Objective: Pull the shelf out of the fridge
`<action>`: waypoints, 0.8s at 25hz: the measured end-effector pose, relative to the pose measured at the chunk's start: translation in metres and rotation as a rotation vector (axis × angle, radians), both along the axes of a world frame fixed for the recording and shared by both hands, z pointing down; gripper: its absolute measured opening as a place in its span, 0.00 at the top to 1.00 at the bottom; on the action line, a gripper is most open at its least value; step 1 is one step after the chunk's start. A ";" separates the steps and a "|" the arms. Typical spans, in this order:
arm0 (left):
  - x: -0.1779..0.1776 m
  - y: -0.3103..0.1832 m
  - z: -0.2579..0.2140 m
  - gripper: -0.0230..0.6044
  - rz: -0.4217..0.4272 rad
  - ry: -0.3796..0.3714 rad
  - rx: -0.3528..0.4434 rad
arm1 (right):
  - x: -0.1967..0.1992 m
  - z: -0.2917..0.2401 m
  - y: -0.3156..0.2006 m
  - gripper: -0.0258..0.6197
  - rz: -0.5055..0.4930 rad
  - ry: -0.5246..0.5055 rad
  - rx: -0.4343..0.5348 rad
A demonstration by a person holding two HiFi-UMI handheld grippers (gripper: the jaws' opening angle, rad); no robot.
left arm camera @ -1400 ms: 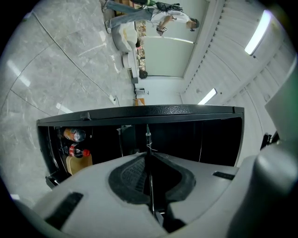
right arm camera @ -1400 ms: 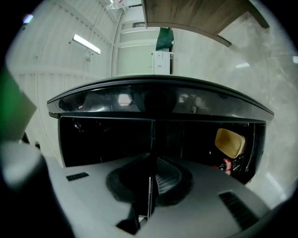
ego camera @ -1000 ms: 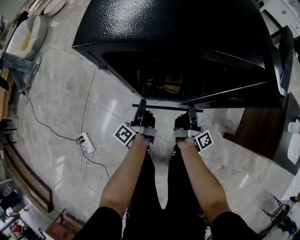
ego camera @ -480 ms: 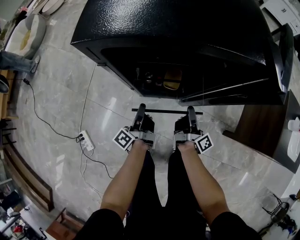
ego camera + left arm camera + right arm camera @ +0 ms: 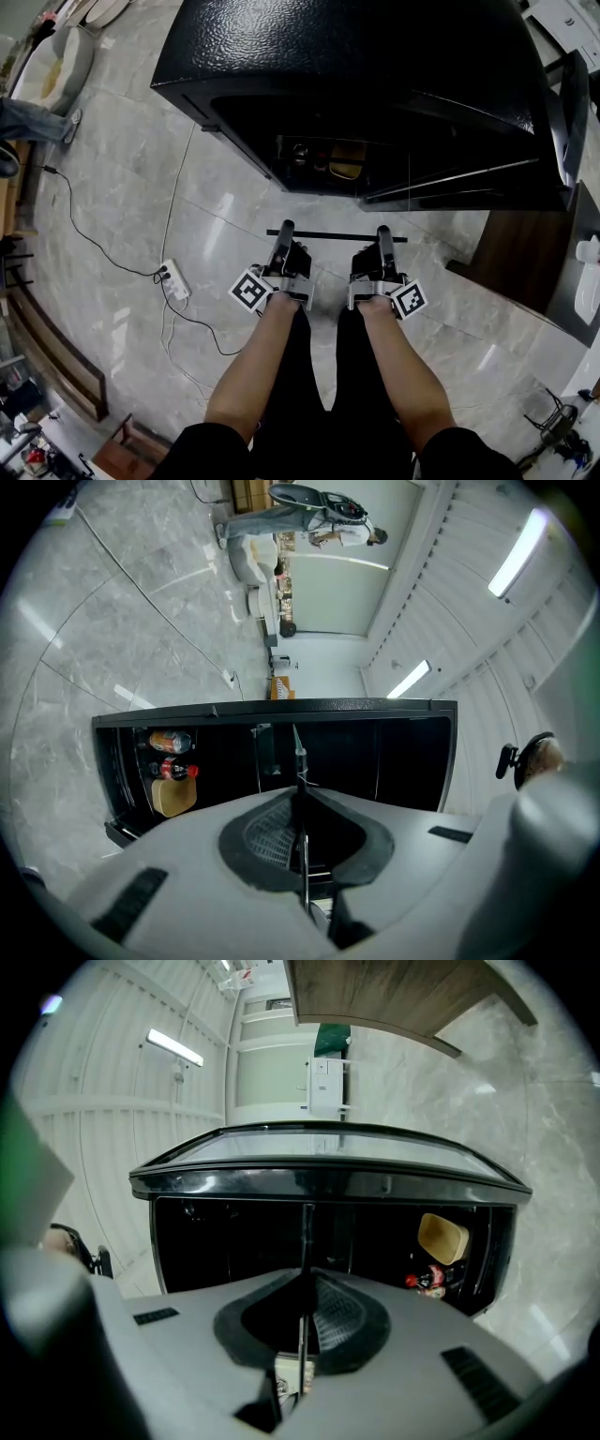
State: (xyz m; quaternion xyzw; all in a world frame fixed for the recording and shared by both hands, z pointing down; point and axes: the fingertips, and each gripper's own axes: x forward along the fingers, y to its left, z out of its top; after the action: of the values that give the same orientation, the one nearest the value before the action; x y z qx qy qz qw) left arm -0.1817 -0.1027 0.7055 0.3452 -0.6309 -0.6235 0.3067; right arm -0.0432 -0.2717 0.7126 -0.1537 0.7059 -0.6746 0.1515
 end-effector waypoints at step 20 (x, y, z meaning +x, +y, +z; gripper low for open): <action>0.038 0.036 -0.011 0.91 0.025 0.042 0.015 | 0.036 -0.019 0.036 0.91 -0.019 -0.009 0.025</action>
State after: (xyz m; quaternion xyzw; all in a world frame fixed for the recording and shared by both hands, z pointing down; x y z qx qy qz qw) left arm -0.1439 -0.0664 0.6950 0.3422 -0.6151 -0.6315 0.3251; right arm -0.0074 -0.2357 0.6936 -0.1420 0.7149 -0.6679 0.1504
